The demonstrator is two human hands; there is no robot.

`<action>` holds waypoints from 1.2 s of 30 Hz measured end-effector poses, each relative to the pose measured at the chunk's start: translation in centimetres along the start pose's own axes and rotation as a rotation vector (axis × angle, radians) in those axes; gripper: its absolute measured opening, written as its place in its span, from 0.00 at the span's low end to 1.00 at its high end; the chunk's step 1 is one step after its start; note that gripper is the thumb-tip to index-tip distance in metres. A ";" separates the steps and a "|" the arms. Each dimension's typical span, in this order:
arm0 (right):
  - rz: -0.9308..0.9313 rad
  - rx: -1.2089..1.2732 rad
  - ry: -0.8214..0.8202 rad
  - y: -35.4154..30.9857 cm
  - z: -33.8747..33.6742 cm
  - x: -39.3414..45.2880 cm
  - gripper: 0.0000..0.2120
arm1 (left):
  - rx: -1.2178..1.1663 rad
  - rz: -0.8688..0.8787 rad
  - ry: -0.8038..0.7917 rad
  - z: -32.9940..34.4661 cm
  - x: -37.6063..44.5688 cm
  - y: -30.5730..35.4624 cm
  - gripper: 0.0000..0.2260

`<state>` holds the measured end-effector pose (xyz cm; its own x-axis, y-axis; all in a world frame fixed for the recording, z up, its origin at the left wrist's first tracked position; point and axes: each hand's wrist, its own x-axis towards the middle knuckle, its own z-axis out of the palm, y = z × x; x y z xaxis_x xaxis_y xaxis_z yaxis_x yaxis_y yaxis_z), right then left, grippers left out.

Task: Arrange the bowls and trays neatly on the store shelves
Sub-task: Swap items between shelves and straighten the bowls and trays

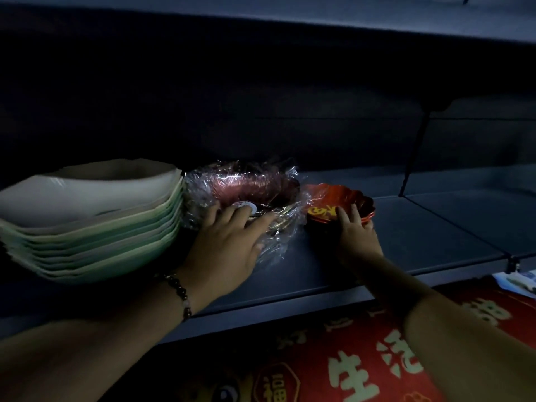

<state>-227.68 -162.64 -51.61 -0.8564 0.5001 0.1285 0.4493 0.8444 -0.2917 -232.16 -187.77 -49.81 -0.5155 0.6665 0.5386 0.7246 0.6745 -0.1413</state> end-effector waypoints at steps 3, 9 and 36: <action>-0.058 -0.092 -0.051 -0.5 -1.7 -2.4 0.36 | 0.025 0.007 -0.059 -2.1 -1.3 -0.2 0.25; -0.296 -0.119 -0.037 -5.5 -8.4 -12.0 0.34 | -0.024 -0.065 -0.218 -10.3 -5.5 -0.8 0.27; -0.302 -0.149 0.344 -26.3 -34.5 -12.5 0.47 | 0.259 -0.247 -0.006 -37.5 1.5 -21.3 0.31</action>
<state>-220.04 -184.47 -12.79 -0.8316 0.2418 0.4999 0.2469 0.9674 -0.0572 -231.20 -213.09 -14.86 -0.6638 0.4751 0.5776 0.4387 0.8728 -0.2139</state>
